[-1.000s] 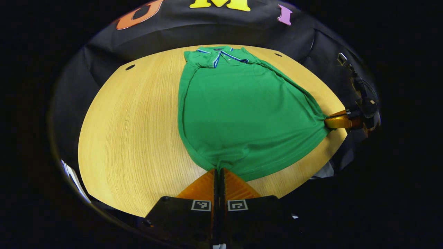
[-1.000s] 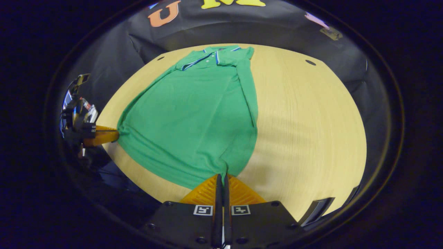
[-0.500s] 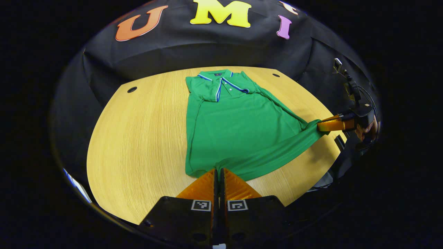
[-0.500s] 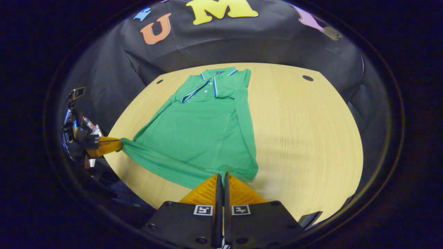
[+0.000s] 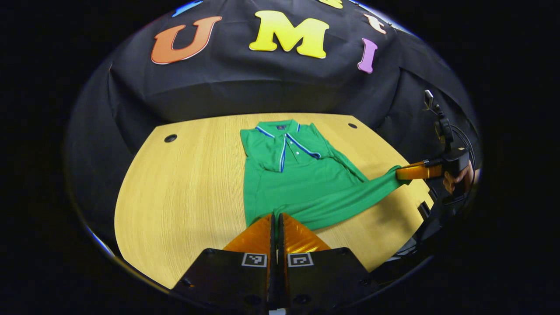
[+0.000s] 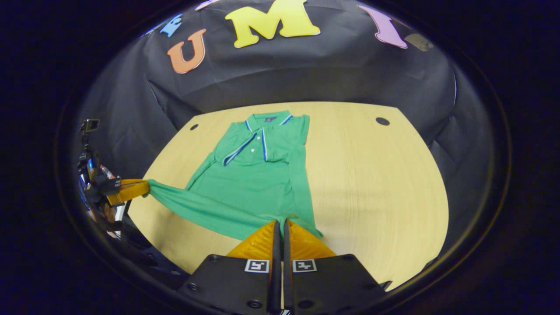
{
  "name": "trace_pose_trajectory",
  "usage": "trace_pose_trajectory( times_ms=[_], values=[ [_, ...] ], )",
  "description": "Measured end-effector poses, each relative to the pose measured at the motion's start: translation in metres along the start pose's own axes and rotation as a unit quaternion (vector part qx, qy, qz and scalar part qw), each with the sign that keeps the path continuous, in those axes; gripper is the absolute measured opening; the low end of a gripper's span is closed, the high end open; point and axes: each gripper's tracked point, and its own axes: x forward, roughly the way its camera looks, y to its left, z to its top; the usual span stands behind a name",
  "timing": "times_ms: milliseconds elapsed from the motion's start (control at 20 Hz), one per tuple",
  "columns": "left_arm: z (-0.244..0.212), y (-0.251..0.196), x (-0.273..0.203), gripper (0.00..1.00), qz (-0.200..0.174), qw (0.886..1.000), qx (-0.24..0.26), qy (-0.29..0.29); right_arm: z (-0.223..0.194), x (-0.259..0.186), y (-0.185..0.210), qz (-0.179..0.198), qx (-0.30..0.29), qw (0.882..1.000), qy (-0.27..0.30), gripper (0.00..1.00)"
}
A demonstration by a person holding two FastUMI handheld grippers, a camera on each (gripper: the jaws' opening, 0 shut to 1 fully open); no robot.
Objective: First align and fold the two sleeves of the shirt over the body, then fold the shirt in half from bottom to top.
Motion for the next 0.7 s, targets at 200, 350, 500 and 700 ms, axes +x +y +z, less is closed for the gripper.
trace_pose_trajectory(
  times_ms=[200,350,500,700],
  values=[
    [0.040,0.009,0.015,0.03,0.008,0.999,-0.003,-0.034,0.044,0.009,0.001,-0.002,0.002,1.000,-0.028,0.04],
    [0.070,0.014,0.030,0.03,0.010,0.999,-0.003,-0.052,0.080,0.015,-0.002,-0.011,0.007,0.998,-0.054,0.05],
    [0.098,0.021,0.045,0.03,0.010,0.998,-0.021,-0.066,0.119,0.022,-0.003,-0.014,0.021,0.996,-0.082,0.05],
    [0.135,0.034,0.063,0.03,0.014,0.996,-0.027,-0.087,0.158,0.034,-0.007,-0.017,0.010,0.995,-0.099,0.03]
  ],
)
